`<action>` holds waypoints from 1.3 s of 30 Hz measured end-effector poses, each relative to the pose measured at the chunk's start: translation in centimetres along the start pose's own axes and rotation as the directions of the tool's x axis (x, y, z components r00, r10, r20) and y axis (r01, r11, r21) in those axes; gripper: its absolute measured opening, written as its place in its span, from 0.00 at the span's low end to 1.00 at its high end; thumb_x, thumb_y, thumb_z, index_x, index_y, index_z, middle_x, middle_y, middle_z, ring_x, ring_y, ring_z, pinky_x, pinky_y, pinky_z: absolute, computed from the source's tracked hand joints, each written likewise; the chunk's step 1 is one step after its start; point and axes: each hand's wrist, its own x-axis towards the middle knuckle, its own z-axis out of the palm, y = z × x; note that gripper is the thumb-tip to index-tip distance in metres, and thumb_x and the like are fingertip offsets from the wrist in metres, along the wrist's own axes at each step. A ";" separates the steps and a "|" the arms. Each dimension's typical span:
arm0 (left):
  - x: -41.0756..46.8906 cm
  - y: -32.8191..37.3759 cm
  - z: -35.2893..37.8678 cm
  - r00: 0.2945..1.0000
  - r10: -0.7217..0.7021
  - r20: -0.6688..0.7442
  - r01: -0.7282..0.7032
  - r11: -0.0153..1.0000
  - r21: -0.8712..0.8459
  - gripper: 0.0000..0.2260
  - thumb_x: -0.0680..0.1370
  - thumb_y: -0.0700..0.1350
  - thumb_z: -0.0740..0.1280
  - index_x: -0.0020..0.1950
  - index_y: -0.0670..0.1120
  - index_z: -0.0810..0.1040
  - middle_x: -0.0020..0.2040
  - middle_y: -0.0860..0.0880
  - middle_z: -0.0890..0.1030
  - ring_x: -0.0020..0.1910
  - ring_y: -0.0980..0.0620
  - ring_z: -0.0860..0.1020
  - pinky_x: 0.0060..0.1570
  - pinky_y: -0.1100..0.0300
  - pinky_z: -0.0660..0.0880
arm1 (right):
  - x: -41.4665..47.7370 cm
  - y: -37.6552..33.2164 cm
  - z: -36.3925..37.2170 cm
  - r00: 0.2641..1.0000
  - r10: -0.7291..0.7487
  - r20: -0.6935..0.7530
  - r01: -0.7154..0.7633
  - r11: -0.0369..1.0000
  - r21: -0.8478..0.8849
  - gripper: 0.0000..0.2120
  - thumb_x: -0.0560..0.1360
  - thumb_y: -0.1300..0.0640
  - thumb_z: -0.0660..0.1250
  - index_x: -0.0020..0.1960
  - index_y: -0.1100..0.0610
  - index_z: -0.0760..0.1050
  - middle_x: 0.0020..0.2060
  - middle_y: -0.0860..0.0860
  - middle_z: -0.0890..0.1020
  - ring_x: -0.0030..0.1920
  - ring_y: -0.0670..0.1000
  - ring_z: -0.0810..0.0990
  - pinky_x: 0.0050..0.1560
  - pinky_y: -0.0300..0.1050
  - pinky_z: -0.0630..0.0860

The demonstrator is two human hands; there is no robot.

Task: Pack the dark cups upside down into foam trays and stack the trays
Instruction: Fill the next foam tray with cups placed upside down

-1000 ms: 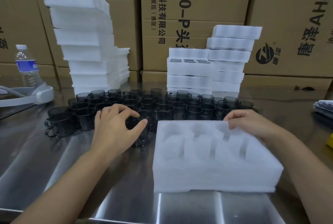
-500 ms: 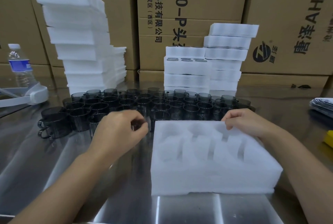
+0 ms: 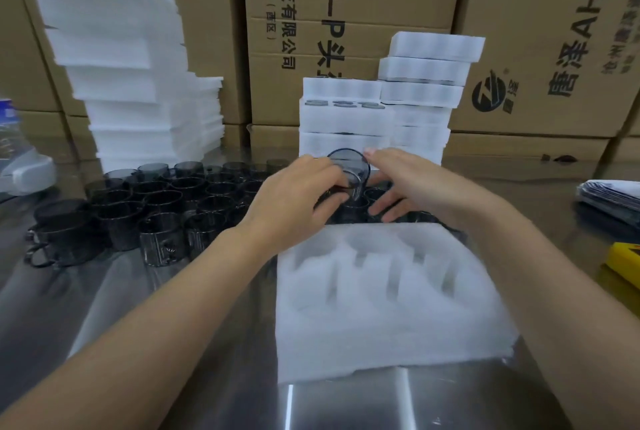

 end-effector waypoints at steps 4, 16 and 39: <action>-0.9 -1.1 0.4 0.998 0.051 0.035 -0.050 0.998 -0.023 0.04 0.76 0.42 0.69 0.49 0.42 0.80 0.47 0.49 0.80 0.46 0.53 0.68 0.43 0.63 0.66 | 0.5 1.5 1.7 1.000 -0.009 0.012 0.008 0.999 0.051 0.15 0.76 0.44 0.66 0.58 0.50 0.72 0.52 0.50 0.79 0.36 0.49 0.83 0.38 0.43 0.81; 0.2 -1.5 1.9 0.996 0.081 -0.036 -0.080 0.997 0.015 0.05 0.75 0.38 0.70 0.50 0.39 0.81 0.57 0.44 0.79 0.47 0.42 0.76 0.42 0.53 0.75 | 3.0 2.2 1.3 0.998 0.058 0.017 -0.060 0.921 0.386 0.06 0.72 0.56 0.71 0.46 0.58 0.80 0.34 0.50 0.81 0.35 0.50 0.83 0.38 0.38 0.80; -1.8 -2.4 2.5 0.916 -0.374 -0.144 0.303 0.881 -0.363 0.05 0.73 0.42 0.74 0.45 0.46 0.79 0.41 0.57 0.77 0.42 0.58 0.75 0.38 0.69 0.72 | 0.8 2.9 0.7 0.994 -0.053 0.094 0.006 0.899 0.438 0.10 0.74 0.62 0.69 0.55 0.59 0.80 0.50 0.55 0.85 0.44 0.50 0.84 0.46 0.38 0.80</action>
